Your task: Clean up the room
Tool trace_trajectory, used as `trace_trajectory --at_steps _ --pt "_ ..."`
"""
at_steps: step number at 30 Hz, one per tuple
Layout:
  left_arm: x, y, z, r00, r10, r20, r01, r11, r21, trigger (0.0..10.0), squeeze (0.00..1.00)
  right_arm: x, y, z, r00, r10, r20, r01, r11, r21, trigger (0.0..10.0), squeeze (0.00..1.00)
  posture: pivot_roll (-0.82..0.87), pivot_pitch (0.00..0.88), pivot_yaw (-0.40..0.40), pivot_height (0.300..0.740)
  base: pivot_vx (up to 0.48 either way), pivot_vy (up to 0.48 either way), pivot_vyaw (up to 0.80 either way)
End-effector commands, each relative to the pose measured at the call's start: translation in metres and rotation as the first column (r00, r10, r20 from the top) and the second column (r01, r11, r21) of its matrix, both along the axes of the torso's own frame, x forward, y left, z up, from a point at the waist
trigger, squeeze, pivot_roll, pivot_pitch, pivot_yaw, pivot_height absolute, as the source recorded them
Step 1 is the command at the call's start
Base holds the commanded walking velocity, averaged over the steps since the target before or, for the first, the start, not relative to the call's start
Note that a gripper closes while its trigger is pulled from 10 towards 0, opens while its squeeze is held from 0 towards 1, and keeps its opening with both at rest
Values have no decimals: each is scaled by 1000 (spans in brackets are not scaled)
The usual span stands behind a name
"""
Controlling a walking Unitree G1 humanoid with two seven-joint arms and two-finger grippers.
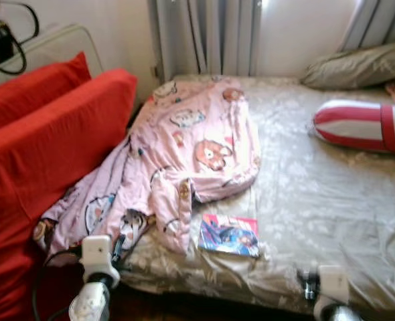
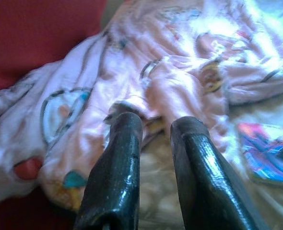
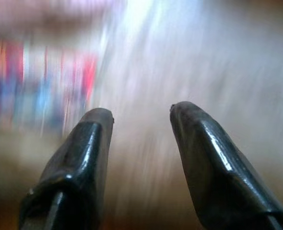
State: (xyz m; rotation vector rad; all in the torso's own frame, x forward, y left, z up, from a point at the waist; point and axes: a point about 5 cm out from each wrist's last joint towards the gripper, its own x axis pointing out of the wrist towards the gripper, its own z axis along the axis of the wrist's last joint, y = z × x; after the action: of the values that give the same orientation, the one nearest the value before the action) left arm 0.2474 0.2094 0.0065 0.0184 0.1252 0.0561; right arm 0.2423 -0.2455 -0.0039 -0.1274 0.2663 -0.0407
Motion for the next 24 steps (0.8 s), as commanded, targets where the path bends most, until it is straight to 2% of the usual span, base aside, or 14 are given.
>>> trace_trajectory --at_steps 1,5,10,11,13,14,15,16,18,19,22,24 --pt "-2 4 8 998 30 56 -31 999 14 10000 0 20 -3 33 983 34 182 -29 999 -29 10000 0 -69 0 5 740 0 0 0" --pt "-9 4 11 996 46 80 -47 999 18 10000 0 20 -9 50 962 26 272 -9 998 -62 10000 0 -45 0 -27 740 0 0 0" --pt "-13 5 12 995 52 86 -53 998 16 10000 0 20 -5 65 940 51 338 -25 996 -81 10000 0 -49 0 -32 740 0 0 0" --pt "-17 3 14 994 47 95 -50 999 21 10000 0 16 -3 77 927 45 372 -16 997 -80 10000 0 -37 0 -44 740 0 0 0" --pt "-18 3 15 994 45 99 -48 999 24 10000 0 12 -3 79 926 30 375 -3 997 -72 10000 0 -35 0 -45 740 0 0 0" --pt "-20 3 17 994 45 104 -48 998 26 10000 0 5 -5 79 927 -2 374 26 998 -59 10000 0 -28 0 -45 740 0 0 0" --pt "-20 3 17 994 45 104 -48 998 26 10000 0 5 -5 79 927 -2 374 26 998 -59 10000 0 -28 0 -45 740 0 0 0" --pt "-23 6 19 993 46 109 -50 998 30 10000 0 -10 -3 74 935 -24 353 44 998 -48 10000 0 -32 0 -34 740 0 0 0" --pt "-25 9 20 993 48 106 -52 998 32 10000 0 -21 0 68 944 -20 329 43 997 -62 10000 0 -40 0 -16 740 0 0 0" --pt "-27 12 19 994 51 96 -53 998 29 10000 0 -28 1 61 949 -56 310 74 996 -46 10000 0 -41 0 1 740 0 0 0" --pt "-28 14 20 997 13 75 -17 999 49 10000 0 -32 4 56 951 -93 293 98 995 -1 10000 0 -56 0 44 740 0 0 0" --pt "-29 15 21 997 9 72 -13 999 50 10000 0 -32 5 56 954 -89 286 92 996 4 10000 0 -56 0 44 740 0 0 0"
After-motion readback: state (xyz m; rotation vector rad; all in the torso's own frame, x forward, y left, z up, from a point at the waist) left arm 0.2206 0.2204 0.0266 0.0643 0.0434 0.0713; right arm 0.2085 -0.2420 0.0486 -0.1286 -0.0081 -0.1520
